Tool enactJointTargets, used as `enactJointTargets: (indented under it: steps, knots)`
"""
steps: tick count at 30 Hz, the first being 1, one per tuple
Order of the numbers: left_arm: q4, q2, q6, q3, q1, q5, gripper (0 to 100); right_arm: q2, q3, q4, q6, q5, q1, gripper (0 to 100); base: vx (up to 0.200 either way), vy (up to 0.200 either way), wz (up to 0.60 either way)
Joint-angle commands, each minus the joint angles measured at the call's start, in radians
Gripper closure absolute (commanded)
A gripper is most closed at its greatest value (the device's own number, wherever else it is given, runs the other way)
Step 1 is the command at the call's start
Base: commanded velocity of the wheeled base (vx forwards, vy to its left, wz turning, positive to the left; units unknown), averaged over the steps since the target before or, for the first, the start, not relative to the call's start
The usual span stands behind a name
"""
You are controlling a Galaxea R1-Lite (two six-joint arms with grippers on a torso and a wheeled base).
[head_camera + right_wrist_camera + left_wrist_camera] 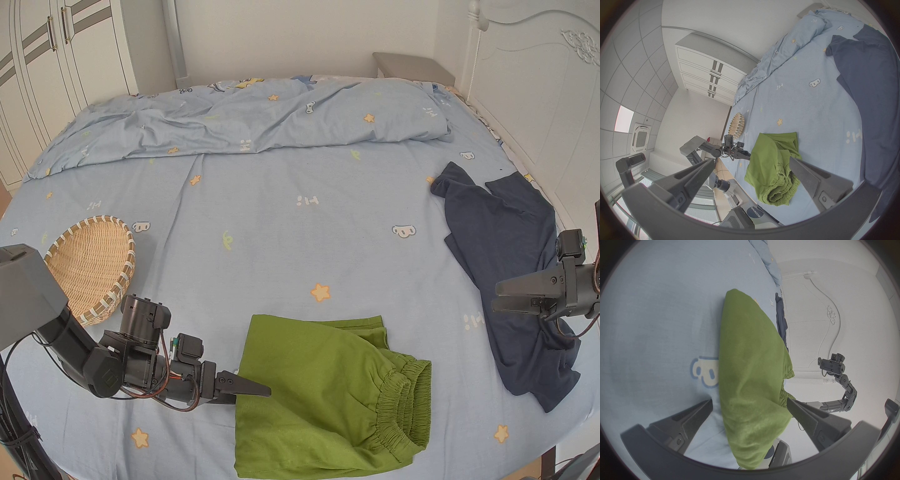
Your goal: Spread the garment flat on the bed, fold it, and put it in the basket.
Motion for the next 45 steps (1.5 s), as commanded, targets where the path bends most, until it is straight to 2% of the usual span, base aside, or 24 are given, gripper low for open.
enactJointTargets:
  steps: [1,8,11,12,15,17,27,28,37,40,45]
  knots:
    - [-0.016,0.049,-0.018,-0.001,-0.017,0.002,0,0.006,0.006,-0.002,0.000,0.000,0.001,0,0.000,0.000,0.00]
    - [-0.131,0.072,-0.140,-0.027,-0.136,0.003,0,0.007,0.006,-0.002,-0.002,-0.001,0.001,0,0.000,0.000,0.00]
    - [-0.200,0.095,-0.188,-0.013,-0.178,0.026,0,0.007,0.007,-0.002,-0.002,-0.001,0.002,0,0.000,0.000,0.00]
    - [-0.226,0.102,-0.205,-0.010,-0.192,0.069,0,0.007,0.007,-0.002,-0.003,-0.001,0.001,0,0.000,0.000,0.00]
    - [-0.248,0.112,-0.225,-0.008,-0.205,0.142,0,0.009,0.006,-0.002,-0.003,-0.001,0.002,0,0.000,0.000,0.00]
    - [-0.249,0.112,-0.229,-0.007,-0.212,0.155,0,0.009,0.007,-0.002,-0.003,-0.001,0.002,0,0.000,0.000,0.00]
    - [-0.249,0.101,-0.236,0.016,-0.208,0.157,0,0.012,0.007,-0.002,-0.003,-0.001,0.002,0,0.000,0.000,0.00]
    - [-0.249,0.101,-0.236,0.016,-0.208,0.157,100,0.010,0.007,-0.002,-0.003,-0.001,0.002,0,0.000,0.000,0.00]
    - [-0.219,0.020,-0.294,0.010,-0.170,0.155,100,0.012,0.007,-0.002,0.000,-0.003,0.002,0,0.000,0.000,0.00]
    - [-0.136,-0.028,-0.291,-0.017,-0.161,0.154,100,0.009,0.006,-0.002,0.000,-0.003,0.002,0,0.000,0.000,0.00]
    - [0.080,-0.106,-0.282,-0.132,-0.103,0.154,100,0.007,0.006,-0.002,0.000,-0.001,0.002,0,0.000,0.000,0.00]
